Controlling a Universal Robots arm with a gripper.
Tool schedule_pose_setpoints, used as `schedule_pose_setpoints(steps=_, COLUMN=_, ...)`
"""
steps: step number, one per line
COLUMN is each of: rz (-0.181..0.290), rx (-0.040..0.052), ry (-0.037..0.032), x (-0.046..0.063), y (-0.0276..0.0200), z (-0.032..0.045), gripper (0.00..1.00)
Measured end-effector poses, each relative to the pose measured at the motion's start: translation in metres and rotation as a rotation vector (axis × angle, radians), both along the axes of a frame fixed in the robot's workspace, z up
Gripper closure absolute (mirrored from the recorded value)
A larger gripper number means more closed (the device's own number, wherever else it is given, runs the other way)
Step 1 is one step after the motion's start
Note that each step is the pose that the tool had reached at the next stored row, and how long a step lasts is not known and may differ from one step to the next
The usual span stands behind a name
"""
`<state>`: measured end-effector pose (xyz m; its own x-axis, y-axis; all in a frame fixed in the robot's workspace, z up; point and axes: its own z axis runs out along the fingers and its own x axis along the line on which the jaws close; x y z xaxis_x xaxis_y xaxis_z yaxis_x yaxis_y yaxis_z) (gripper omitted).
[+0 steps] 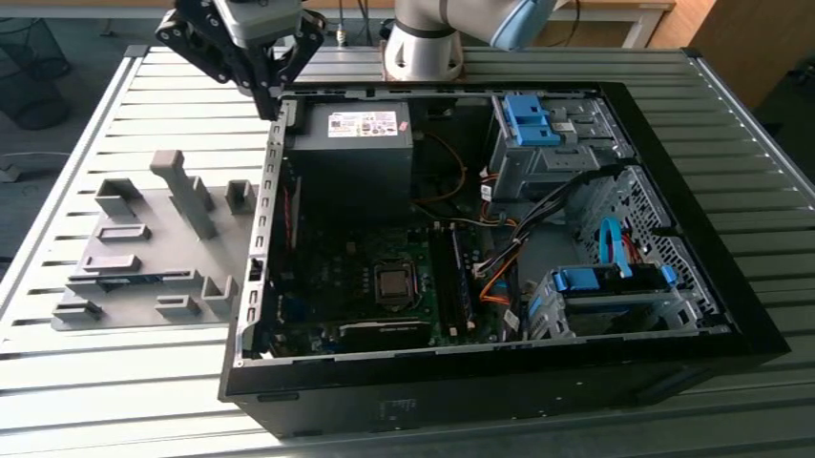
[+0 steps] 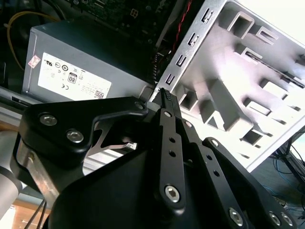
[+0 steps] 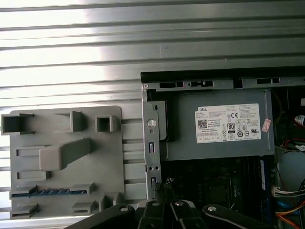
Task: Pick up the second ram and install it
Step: 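Reach for the second ram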
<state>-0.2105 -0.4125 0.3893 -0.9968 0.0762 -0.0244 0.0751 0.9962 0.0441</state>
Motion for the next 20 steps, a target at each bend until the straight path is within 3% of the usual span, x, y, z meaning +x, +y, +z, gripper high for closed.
schedule_pose_setpoints(steps=16, rz=0.0, rx=0.0001, ry=0.0, x=-0.021, y=-0.0002, z=-0.0001, gripper=0.89)
schedule_pose_setpoints(steps=20, rz=0.0, rx=0.0001, ry=0.0, x=-0.024, y=-0.0039, z=-0.0002, gripper=0.89)
